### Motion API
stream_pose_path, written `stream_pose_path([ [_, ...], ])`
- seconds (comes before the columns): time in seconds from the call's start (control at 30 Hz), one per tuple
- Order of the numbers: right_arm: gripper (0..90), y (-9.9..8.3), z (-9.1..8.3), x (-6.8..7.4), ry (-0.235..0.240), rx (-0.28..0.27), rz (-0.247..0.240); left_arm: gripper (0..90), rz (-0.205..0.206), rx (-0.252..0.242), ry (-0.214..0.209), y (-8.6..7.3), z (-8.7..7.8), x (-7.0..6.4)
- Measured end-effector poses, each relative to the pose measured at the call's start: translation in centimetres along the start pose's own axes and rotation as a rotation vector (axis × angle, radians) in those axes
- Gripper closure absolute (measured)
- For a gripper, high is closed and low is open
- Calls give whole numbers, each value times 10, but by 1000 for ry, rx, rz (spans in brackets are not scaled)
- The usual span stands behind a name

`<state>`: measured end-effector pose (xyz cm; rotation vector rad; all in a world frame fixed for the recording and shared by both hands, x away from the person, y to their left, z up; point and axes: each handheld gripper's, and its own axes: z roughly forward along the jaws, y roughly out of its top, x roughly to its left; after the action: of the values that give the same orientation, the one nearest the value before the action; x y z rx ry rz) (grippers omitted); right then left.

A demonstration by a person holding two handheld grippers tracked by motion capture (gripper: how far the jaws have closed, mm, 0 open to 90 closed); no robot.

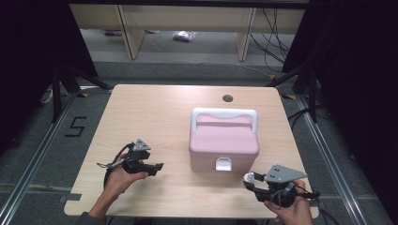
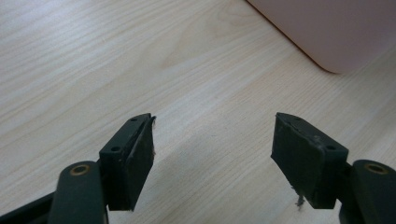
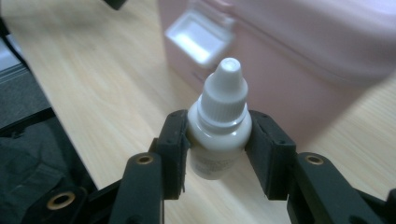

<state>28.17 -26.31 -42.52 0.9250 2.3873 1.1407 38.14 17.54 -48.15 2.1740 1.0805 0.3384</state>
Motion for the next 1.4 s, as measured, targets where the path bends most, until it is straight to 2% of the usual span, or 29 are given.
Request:
stream_pose_path([
  [0.03, 605, -4, -4, -9, -6, 2, 17, 291, 4, 5, -8, 0, -1, 0],
  [0.13, 605, -8, -8, -18, -40, -6, 45, 291, 2, 11, -7, 1, 0, 0],
  [0.17, 605, -10, -9, -24, -52, -11, 37, 292, 2, 9, -6, 0, 0, 0],
  [0.2, 605, -15, -10, -32, -68, -1, 78, 292, 6, 11, -12, 0, -1, 0],
  [0.3, 605, -19, -10, -41, -87, 6, 88, 291, 3, 4, -7, 0, -1, 0],
  [0.33, 605, -21, -11, -43, -85, 22, 141, 291, 5, 8, -4, 0, -1, 1],
  [0.37, 605, -25, -9, -51, -103, 22, 147, 291, 7, 9, 0, 0, -1, 1],
  [0.43, 605, -27, -8, -55, -111, 23, 153, 291, 3, 6, -1, 0, -1, 1],
  [0.47, 605, -30, -6, -63, -125, 31, 180, 291, 1, 3, -1, 0, 0, 1],
  [0.5, 605, -32, -6, -69, -144, 28, 169, 292, 2, 4, -6, 0, 0, 0],
  [0.53, 605, -34, -5, -72, -143, 38, 201, 291, 2, 4, -6, 0, 0, 0],
  [0.57, 605, -34, -5, -72, -143, 38, 201, 291, 3, 5, -7, 0, 0, 0],
  [0.6, 605, -38, -2, -80, -158, 44, 224, 291, 1, 5, -7, 0, 0, 0],
  [0.63, 605, -38, -2, -80, -158, 44, 224, 291, 3, 6, -6, 0, 0, 0],
  [0.67, 605, -40, -1, -86, -171, 42, 195, 291, 1, 5, -7, 0, 0, 0],
  [0.7, 605, -42, 0, -87, -180, 45, 226, 291, 3, 9, -5, 0, 0, 0],
  [0.73, 605, -44, 1, -91, -189, 49, 202, 291, 3, 10, -5, 0, 0, 0],
  [0.77, 605, -46, 2, -90, -182, 50, 241, 291, 7, 15, -14, 0, 0, 1],
  [0.8, 605, -48, 3, -93, -182, 51, 225, 291, 8, 18, -16, 0, 0, 1],
  [0.9, 605, -50, 7, -92, -186, 69, 258, 291, 8, 6, -8, 0, 1, 0],
  [1.0, 605, -52, 11, -97, -184, 74, 221, 291, 10, 10, -8, 0, 1, -1],
  [1.03, 605, -52, 11, -97, -184, 74, 221, 291, 11, 11, -8, 0, 1, -1],
  [1.07, 605, -51, 12, -93, -185, 84, 256, 291, 11, 11, -8, 0, 1, -1],
  [1.1, 605, -53, 13, -96, -204, 72, 181, 291, 11, 12, -7, 0, 1, -1],
  [1.13, 604, -52, 14, -94, -176, 79, 206, 291, 10, 11, -7, 0, 1, -1],
  [1.2, 605, -53, 15, -92, -130, 109, 201, 291, 10, 11, -8, 0, 1, -1],
  [1.33, 605, -55, 16, -86, -124, 118, 210, 291, 9, 13, -8, 0, 1, -1],
  [1.37, 604, -56, 16, -84, -150, 109, 195, 291, 9, 13, -8, 0, 1, -1],
  [1.4, 605, -55, 15, -82, -130, 120, 230, 291, 9, 14, -5, 0, 1, -1],
])
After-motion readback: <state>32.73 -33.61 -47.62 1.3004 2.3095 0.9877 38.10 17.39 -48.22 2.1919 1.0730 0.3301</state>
